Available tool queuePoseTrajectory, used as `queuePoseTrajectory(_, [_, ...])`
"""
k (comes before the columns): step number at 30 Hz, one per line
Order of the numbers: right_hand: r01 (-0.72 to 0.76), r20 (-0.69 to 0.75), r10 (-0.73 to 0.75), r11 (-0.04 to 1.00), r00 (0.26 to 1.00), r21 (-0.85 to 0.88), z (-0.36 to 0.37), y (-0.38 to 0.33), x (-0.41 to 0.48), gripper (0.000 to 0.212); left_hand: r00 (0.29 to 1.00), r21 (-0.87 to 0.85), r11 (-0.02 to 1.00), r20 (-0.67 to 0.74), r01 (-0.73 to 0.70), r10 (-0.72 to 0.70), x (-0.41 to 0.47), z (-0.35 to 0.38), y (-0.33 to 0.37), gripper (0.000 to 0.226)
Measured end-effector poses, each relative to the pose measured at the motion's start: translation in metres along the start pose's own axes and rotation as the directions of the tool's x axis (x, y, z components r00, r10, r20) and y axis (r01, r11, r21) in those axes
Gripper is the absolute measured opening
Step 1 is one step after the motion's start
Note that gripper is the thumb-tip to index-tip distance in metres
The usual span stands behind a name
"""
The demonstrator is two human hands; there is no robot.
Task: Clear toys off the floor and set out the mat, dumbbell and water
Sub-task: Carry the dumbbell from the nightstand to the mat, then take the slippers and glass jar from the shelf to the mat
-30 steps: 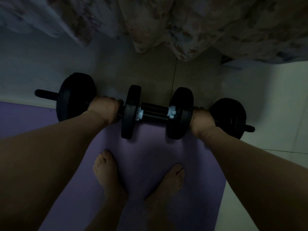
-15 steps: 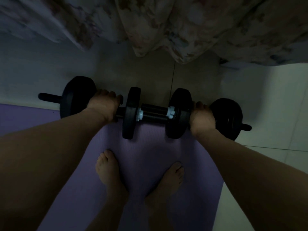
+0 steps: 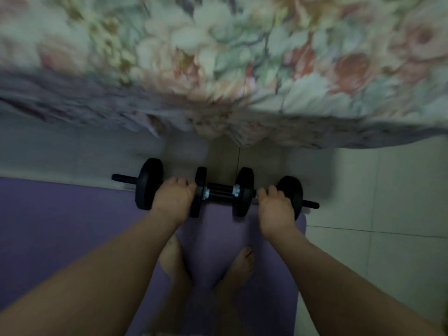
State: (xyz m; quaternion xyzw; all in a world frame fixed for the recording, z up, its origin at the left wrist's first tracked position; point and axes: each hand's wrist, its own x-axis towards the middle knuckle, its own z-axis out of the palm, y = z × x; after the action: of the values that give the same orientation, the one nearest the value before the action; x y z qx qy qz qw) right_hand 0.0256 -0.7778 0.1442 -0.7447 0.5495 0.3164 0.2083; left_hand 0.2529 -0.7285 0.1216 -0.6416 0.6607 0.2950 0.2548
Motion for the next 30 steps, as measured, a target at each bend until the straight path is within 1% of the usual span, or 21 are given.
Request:
queuePoseTrajectory(3, [0.056,0.007,-0.056,0.998,0.998,0.032,-0.039,-0.006,-0.035,0.04,0.999,-0.022,0.999,0.038,-0.032,0.033,-0.036,-0.036,0.017,0.041])
queuePoseTrajectory(7, [0.11,-0.049,-0.108,0.993,0.993,0.042,-0.108,-0.003,-0.097,0.036,0.996,-0.012,0.996,-0.005,-0.089,0.089,-0.098,-0.103,0.039,0.036])
queuePoseTrajectory(12, [0.131,-0.133,-0.128,0.991,0.983,0.013,-0.192,0.011,-0.173,0.031,0.998,-0.005,0.998,-0.028,-0.061,0.061,-0.172,-0.199,0.053,0.024])
queuePoseTrajectory(18, [0.111,-0.292,-0.096,0.993,0.952,0.038,-0.297,0.028,-0.276,0.035,0.99,0.075,0.989,-0.065,-0.124,0.129,-0.27,-0.321,0.067,0.017])
queuePoseTrajectory(21, [0.123,-0.396,-0.084,0.99,0.914,0.075,-0.339,0.037,-0.321,0.027,0.977,0.144,0.974,-0.099,-0.176,0.192,-0.307,-0.375,0.086,0.022])
queuePoseTrajectory(25, [0.126,-0.462,-0.066,0.987,0.884,0.1,-0.382,0.05,-0.371,0.029,0.91,0.276,0.919,-0.227,-0.283,0.348,-0.344,-0.427,0.116,0.027])
queuePoseTrajectory(27, [0.073,-0.515,-0.01,0.992,0.857,0.102,-0.395,0.056,-0.395,0.024,0.859,0.339,0.882,-0.282,-0.327,0.427,-0.361,-0.447,0.13,0.026])
queuePoseTrajectory(30, [-0.015,-0.581,0.051,0.998,0.812,0.066,-0.408,0.067,-0.428,0.026,0.79,0.388,0.831,-0.314,-0.399,0.526,-0.383,-0.477,0.149,0.025])
